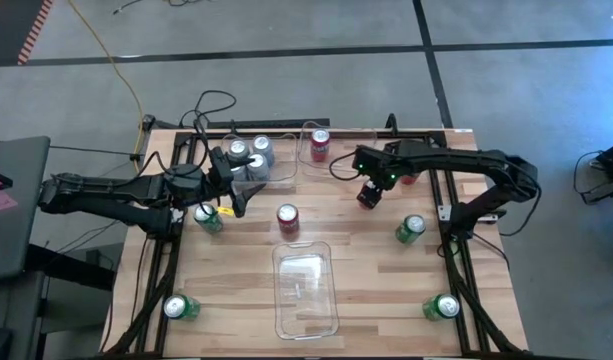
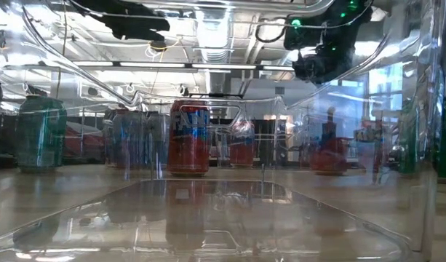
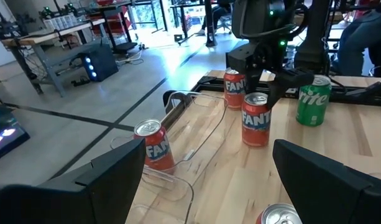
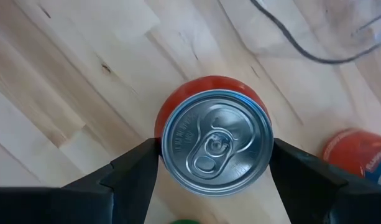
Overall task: Sort soda cans
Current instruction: Put the top right red soda can into the top right transparent bin
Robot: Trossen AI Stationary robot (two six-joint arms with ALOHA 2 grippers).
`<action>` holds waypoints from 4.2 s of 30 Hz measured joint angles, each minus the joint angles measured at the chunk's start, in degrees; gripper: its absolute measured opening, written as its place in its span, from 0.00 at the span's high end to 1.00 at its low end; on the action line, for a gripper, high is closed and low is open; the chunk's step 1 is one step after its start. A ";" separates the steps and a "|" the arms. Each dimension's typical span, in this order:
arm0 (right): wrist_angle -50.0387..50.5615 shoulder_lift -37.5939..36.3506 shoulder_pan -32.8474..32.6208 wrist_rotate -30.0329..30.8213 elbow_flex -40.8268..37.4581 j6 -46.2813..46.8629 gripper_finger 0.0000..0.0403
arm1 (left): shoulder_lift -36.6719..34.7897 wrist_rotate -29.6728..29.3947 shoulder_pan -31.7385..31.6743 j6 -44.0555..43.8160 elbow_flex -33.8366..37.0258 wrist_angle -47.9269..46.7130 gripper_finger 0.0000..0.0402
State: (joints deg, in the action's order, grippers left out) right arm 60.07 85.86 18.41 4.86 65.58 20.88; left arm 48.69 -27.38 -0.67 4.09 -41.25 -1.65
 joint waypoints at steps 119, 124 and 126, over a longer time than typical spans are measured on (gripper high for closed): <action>-30.57 21.14 7.15 0.79 15.28 -6.34 0.29 | 0.02 -0.07 0.00 0.55 -0.02 -0.37 0.14; -30.75 21.13 6.67 0.78 15.28 -6.40 0.29 | 0.02 -0.06 0.00 0.57 -0.02 -0.39 0.14; -30.73 21.07 6.64 0.81 15.28 -6.40 0.29 | 0.02 -0.04 0.00 0.57 -0.02 -0.38 0.14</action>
State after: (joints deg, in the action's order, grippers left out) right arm 29.34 106.94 25.06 5.67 80.86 14.48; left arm 48.71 -27.42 -0.67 4.67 -41.28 -2.03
